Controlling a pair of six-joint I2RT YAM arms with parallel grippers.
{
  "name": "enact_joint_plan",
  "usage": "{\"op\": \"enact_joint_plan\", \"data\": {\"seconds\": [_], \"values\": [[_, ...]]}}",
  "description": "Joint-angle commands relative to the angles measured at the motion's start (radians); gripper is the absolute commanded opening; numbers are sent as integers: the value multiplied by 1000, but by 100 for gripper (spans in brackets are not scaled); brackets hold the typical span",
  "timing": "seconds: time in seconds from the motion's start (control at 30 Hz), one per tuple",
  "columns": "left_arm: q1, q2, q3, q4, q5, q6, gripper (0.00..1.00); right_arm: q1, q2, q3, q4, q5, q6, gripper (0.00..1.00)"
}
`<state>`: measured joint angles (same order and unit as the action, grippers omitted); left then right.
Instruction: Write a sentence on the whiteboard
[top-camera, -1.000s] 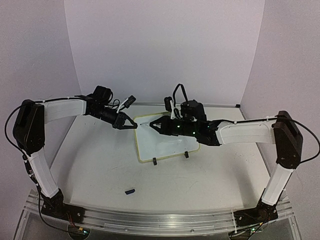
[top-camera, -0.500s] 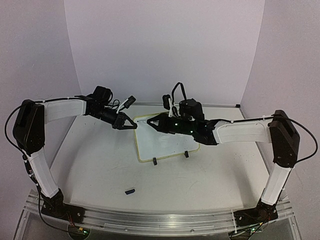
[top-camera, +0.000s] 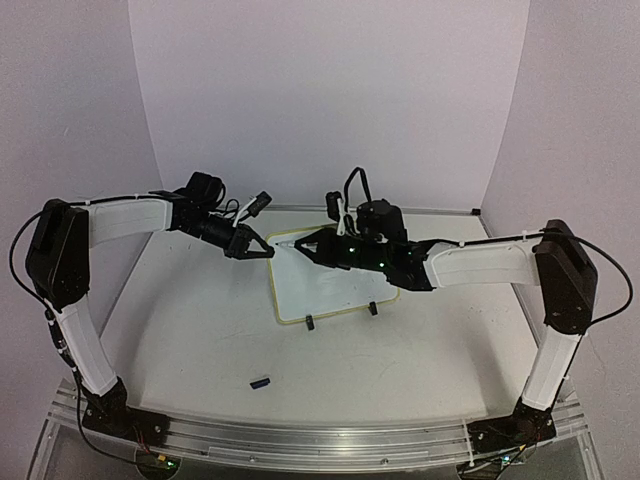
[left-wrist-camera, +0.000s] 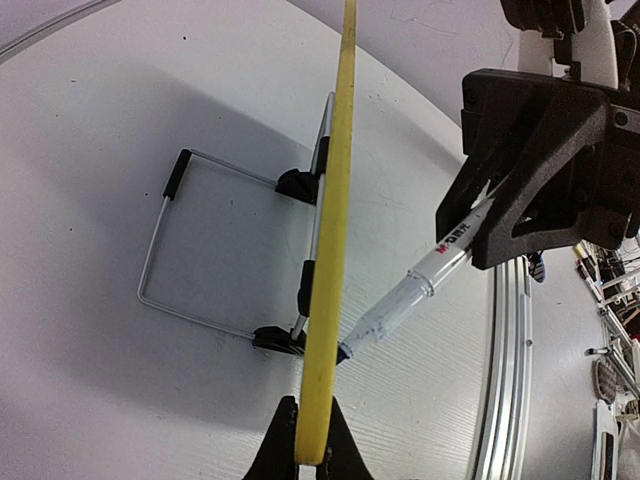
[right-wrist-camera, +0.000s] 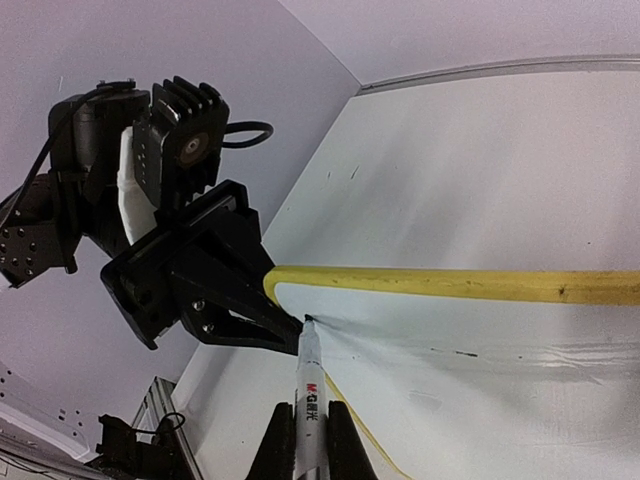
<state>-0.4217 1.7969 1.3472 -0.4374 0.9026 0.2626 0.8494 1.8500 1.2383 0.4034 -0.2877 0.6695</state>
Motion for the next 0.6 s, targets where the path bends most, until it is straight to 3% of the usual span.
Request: {"op": "enact_joint_plan", "data": {"seconds": [0.0, 0.57], "values": [[6, -41, -8, -60, -34, 11, 0, -6, 2, -31, 17, 35, 13, 0], [5, -42, -3, -64, -36, 7, 0, -7, -73, -78, 64, -50, -8, 0]]}}
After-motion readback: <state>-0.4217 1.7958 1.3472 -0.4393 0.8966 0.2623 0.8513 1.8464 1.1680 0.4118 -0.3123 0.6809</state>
